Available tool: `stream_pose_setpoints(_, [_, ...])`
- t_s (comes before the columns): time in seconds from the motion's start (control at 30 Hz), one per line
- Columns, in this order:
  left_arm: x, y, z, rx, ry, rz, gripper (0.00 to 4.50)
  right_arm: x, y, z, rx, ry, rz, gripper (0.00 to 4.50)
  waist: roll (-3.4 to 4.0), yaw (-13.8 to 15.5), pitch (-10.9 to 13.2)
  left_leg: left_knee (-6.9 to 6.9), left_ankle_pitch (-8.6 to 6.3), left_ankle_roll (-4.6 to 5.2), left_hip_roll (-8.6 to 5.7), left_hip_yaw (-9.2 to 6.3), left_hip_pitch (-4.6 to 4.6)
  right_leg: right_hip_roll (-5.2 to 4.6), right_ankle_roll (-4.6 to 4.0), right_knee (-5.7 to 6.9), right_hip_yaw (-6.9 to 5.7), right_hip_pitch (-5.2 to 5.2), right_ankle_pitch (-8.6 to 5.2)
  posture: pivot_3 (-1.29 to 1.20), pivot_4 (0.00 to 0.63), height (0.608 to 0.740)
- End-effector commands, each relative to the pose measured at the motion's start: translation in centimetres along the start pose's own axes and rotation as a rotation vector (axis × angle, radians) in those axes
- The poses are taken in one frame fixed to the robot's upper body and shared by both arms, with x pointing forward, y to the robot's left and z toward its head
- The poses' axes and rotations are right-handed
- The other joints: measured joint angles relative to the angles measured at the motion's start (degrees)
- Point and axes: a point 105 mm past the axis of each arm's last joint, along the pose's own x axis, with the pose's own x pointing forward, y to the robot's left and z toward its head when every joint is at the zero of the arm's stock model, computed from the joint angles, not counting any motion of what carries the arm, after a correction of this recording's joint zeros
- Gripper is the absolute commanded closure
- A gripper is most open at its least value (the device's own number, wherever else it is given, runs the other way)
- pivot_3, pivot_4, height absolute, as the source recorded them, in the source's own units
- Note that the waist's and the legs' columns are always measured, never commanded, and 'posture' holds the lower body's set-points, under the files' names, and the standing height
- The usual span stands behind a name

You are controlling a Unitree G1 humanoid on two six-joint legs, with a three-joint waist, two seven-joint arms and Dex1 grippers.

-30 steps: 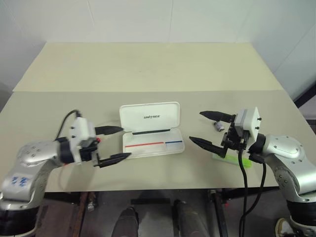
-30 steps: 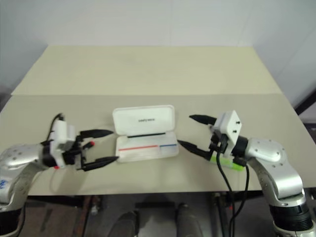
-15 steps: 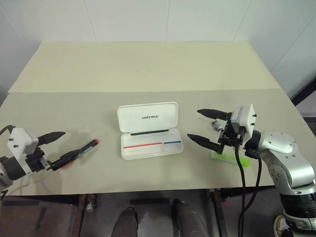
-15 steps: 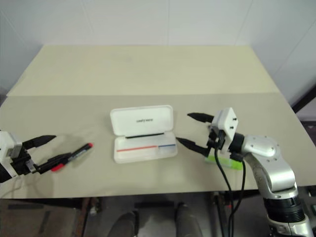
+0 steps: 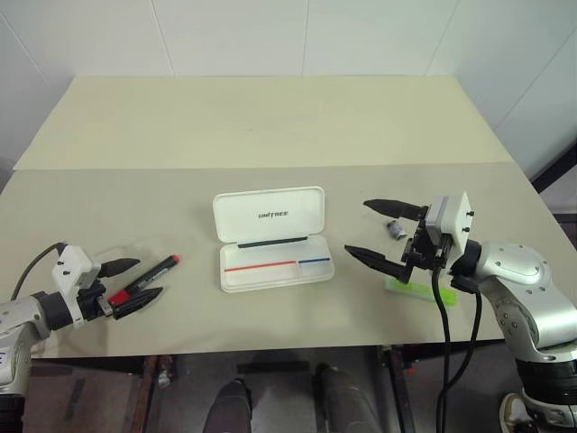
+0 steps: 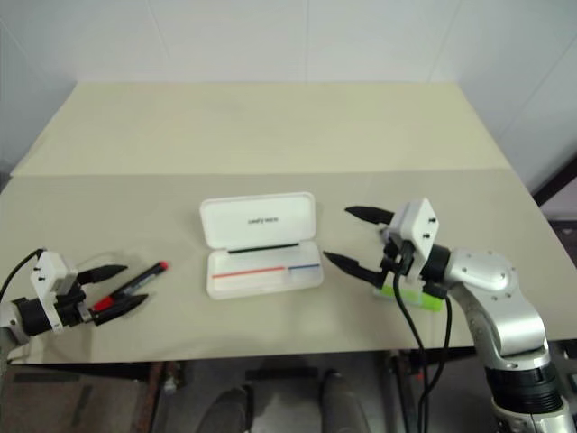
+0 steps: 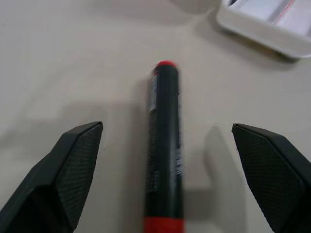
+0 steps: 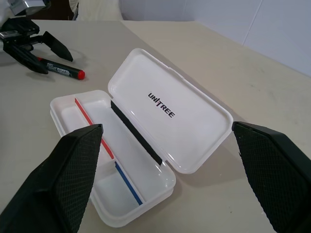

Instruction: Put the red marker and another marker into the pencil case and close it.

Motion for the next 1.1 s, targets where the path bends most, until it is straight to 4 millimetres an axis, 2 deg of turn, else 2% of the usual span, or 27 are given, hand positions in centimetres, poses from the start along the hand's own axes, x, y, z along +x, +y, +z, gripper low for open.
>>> stream_pose_setpoints(0.03, [0.1, 0.6, -0.3, 0.017, 0.003, 0.027, 0.05, -0.5, -0.2, 1.3, -0.046, -0.022, -0.020, 0.00, 0.00, 0.1, 0.0, 0.00, 0.00, 0.00, 0.00, 0.00, 0.00, 0.00, 0.00, 0.01, 0.00, 0.00, 0.00, 0.00, 0.150, 0.740])
stream_pose_setpoints(0.23, [0.6, 0.9, -0.5, 0.028, 0.014, 0.035, 0.05, -0.4, -0.2, 1.4, -0.047, -0.024, -0.024, 0.00, -0.01, 0.2, 0.0, 0.02, 0.01, 0.00, 0.00, 0.00, 0.01, 0.00, 0.00, 0.08, 0.00, 0.00, 0.00, 0.00, 0.150, 0.740])
stream_pose_setpoints(0.27, [0.7, 1.0, -0.7, 0.034, 0.030, 0.038, 0.42, -0.4, -0.2, 1.5, -0.048, -0.026, -0.025, 0.00, 0.00, 0.2, 0.0, 0.02, 0.01, 0.00, 0.00, 0.00, 0.01, 0.00, 0.00, 0.09, 0.00, 0.00, 0.00, 0.00, 0.150, 0.740])
stream_pose_setpoints(0.3, [0.8, 1.0, -0.8, 0.038, 0.041, 0.040, 0.60, -0.3, -0.1, 1.5, -0.049, -0.027, -0.025, 0.00, -0.01, 0.2, 0.0, 0.03, 0.01, 0.00, 0.00, 0.00, 0.02, 0.00, 0.00, 0.10, 0.00, 0.00, 0.00, 0.00, 0.150, 0.740])
stream_pose_setpoints(0.63, [1.3, 0.7, -0.8, 0.038, 0.033, 0.032, 3.94, -0.2, -0.2, 1.7, -0.056, -0.031, -0.030, 0.00, 0.00, 0.2, 0.0, 0.04, 0.03, 0.00, 0.00, 0.00, 0.09, 0.00, 0.00, 0.26, 0.00, 0.00, -0.01, 0.00, 0.150, 0.740])
stream_pose_setpoints(0.8, [2.0, 0.0, -0.1, 0.042, -0.013, 0.018, 3.96, -0.1, -0.4, 1.8, -0.059, -0.031, -0.025, 0.00, 0.02, 0.4, 0.0, 0.07, 0.06, 0.00, 0.00, 0.00, 0.10, 0.00, 0.00, 0.29, 0.00, 0.02, -0.01, 0.00, 0.150, 0.740])
stream_pose_setpoints(0.97, [2.5, -1.1, 2.3, 0.074, -0.133, -0.031, 3.96, 0.1, -0.4, 1.8, -0.058, -0.032, -0.019, 0.00, 0.00, 0.5, 0.0, 0.07, 0.06, -0.01, 0.00, 0.00, 0.06, 0.00, 0.00, 0.26, 0.00, 0.01, -0.01, 0.00, 0.150, 0.740])
stream_pose_setpoints(1.1, [2.4, -1.9, 5.0, 0.120, -0.218, -0.066, 3.96, 0.3, -0.4, 1.8, -0.057, -0.034, -0.017, 0.00, 0.00, 0.4, 0.0, 0.07, 0.06, -0.01, 0.00, -0.01, 0.06, 0.00, 0.00, 0.30, 0.00, -0.01, -0.01, 0.00, 0.150, 0.740])
